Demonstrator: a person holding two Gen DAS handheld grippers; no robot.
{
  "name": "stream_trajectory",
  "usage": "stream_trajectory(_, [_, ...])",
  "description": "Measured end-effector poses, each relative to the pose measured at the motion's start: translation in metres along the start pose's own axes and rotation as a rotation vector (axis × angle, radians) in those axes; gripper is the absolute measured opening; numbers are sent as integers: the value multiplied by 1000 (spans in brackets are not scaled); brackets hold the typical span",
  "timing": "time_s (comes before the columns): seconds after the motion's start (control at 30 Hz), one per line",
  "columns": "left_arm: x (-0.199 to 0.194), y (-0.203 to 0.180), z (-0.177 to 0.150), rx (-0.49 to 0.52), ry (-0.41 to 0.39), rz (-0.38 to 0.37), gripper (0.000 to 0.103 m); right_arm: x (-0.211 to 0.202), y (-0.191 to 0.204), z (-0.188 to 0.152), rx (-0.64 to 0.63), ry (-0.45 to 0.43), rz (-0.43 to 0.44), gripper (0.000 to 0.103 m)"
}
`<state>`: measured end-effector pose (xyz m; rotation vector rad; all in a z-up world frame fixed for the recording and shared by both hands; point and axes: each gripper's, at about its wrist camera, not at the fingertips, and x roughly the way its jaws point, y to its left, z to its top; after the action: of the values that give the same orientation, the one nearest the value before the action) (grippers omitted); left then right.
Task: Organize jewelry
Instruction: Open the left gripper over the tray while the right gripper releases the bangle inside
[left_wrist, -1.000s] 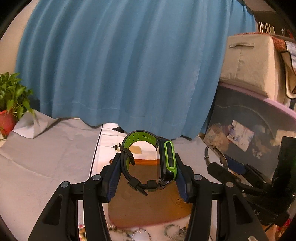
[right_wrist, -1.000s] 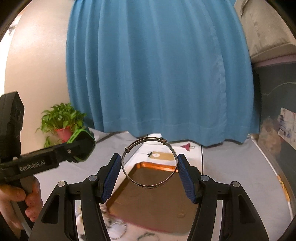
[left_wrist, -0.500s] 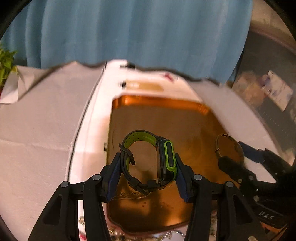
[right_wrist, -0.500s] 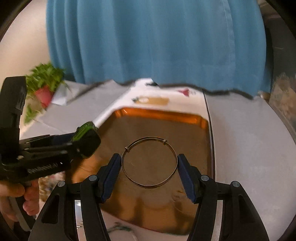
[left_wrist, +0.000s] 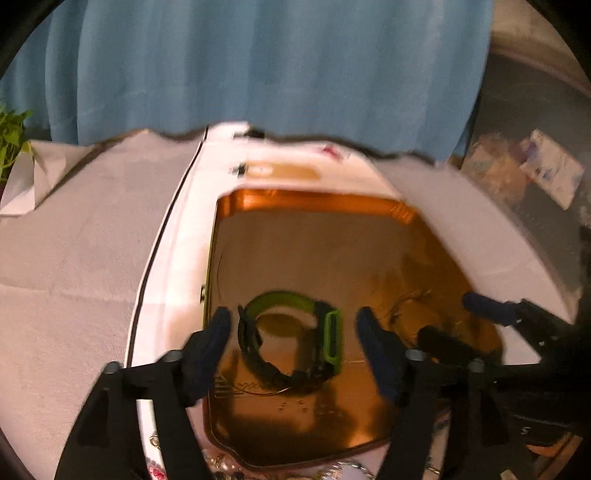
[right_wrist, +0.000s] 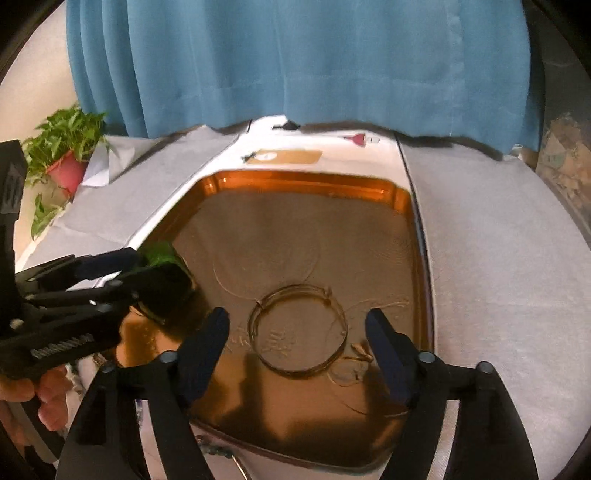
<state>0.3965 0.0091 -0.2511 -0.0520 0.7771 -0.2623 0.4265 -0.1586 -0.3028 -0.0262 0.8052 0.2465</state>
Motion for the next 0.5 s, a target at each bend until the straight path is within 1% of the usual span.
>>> stream_trajectory(0.1, [-18,-3,-2,30,-43,10,78,-15,-1,-2,6,-44,11,78])
stream_trajectory(0.13, [-25,-3,-6,31,-48,21,78,-21,-2,-4,11,-62,14,78])
stream_trajectory(0.27, [-47,-1,-23,1,-41,18,78,-49,-1,-13,13,-131,37,78])
stream_trajectory(0.4, [-74,-3,-33,-39,-64,1,78,-79,5,-31,-3,-170,51,80])
stream_trajectory(0.5, [-96,-6,-45,-26,-93,5,78,-100,11,-49,-13,-188,49,82])
